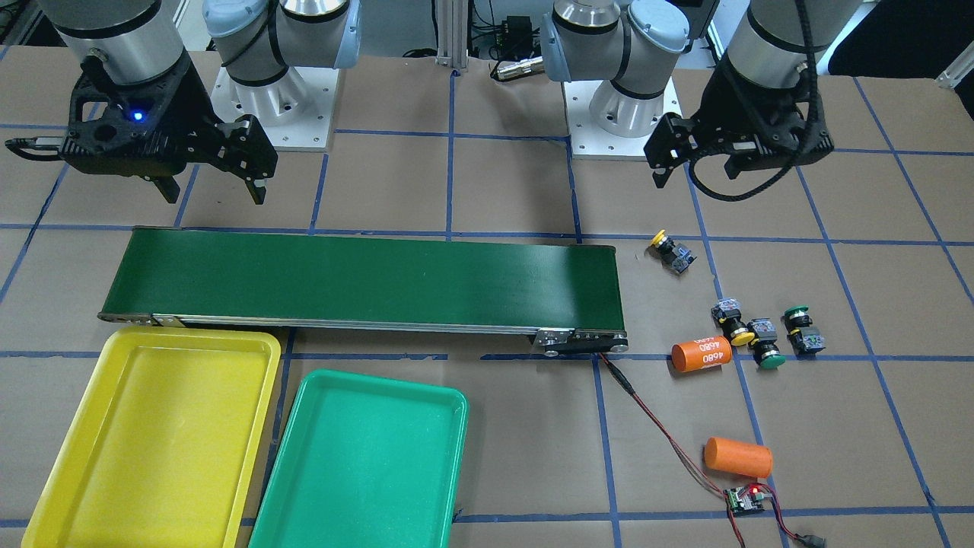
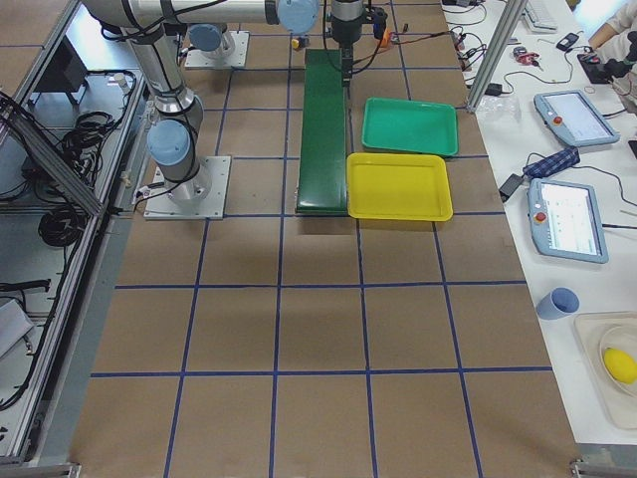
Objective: Sort buttons by color to trays
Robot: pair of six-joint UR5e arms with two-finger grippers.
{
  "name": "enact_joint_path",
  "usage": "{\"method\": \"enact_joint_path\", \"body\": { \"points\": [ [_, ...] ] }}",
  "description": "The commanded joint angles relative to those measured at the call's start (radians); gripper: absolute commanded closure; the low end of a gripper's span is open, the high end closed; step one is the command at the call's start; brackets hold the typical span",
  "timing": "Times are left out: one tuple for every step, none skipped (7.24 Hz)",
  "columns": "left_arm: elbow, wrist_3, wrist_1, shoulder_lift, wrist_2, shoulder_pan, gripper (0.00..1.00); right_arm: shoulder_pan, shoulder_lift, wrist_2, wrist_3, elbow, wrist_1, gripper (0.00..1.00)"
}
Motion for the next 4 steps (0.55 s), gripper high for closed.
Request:
{"method": "enact_joint_path", "body": {
  "points": [
    [-0.085,0.014,0.184,-0.053,-0.005,0.144,0.00,0.000,0.001,0.000,0.000,0.000,-0.001,0.00],
    [-0.157,0.066,0.306,-0.085,-0.003,0.169,0.00,0.000,0.001,0.000,0.000,0.000,-0.001,0.00],
    [-0.226,0.072,0.416,-0.123,-0.005,0.169,0.00,0.002,0.001,0.000,0.000,0.000,-0.001,0.00],
    [-0.260,0.065,0.513,-0.175,-0.008,0.169,0.00,0.002,0.001,0.000,0.000,0.000,-0.001,0.00]
  ]
}}
